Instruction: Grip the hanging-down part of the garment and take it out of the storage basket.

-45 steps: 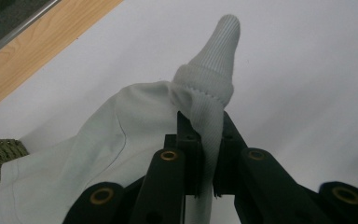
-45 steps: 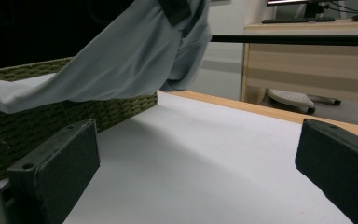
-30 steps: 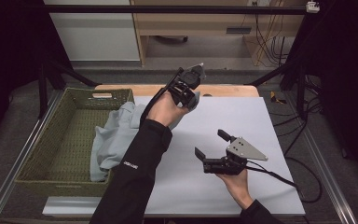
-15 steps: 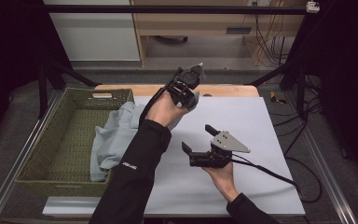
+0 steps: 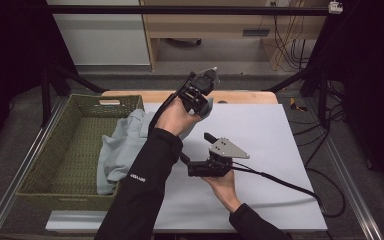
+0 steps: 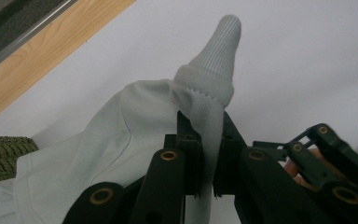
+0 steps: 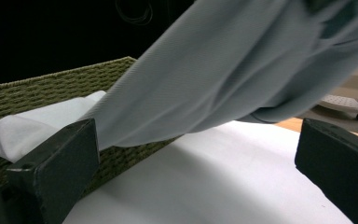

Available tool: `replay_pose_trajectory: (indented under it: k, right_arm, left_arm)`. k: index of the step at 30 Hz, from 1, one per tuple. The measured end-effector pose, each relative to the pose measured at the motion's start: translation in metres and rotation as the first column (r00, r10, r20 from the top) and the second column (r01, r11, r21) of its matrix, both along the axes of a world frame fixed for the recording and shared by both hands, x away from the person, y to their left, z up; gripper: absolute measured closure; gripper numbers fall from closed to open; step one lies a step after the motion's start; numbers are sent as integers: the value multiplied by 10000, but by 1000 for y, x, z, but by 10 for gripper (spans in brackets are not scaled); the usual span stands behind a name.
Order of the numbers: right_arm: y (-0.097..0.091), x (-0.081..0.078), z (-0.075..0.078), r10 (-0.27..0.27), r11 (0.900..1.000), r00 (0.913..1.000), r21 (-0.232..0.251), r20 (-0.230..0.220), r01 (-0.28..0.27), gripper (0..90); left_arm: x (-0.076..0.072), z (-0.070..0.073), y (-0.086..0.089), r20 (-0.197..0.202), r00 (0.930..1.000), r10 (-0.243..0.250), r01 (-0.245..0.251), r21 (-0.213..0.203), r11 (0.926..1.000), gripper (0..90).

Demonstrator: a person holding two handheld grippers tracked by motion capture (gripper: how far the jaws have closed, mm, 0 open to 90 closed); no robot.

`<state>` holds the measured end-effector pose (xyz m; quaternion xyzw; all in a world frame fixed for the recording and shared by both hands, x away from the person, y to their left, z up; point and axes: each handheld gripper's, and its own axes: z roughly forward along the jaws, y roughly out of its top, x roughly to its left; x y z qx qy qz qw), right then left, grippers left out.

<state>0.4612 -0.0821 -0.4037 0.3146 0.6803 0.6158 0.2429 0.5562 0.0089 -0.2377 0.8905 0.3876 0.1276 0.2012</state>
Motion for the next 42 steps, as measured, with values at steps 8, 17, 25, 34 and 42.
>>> replay_pose_trajectory:
  k: [8, 17, 25, 34, 42]
  right_arm:
    - [23, 9, -3, 110, 9996, 9987, 253, -495, -97, 3]
    - [44, 21, -10, 491, 9984, 9972, 321, -561, -473, 80]
    - [52, 24, -10, 588, 9980, 9938, 284, -941, -564, 413]
    - [48, 25, -7, 495, 9988, 9958, 62, -769, -491, 845]
    - [40, 15, 2, 564, 9982, 9967, -154, -592, -574, 856]
  left_arm:
    - [-1, 3, 0, 38, 10000, -38, 38, 22, 10000, 828]
    - [-3, 6, 1, 88, 10000, -2, 2, -30, 10000, 828]
    - [-3, 5, 2, 26, 10000, -86, 85, 156, 9998, 828]
    - [-3, 4, 4, 71, 10000, 13, -14, 142, 9999, 828]
    - [-4, 5, 5, 118, 9999, -29, 28, 65, 10000, 828]
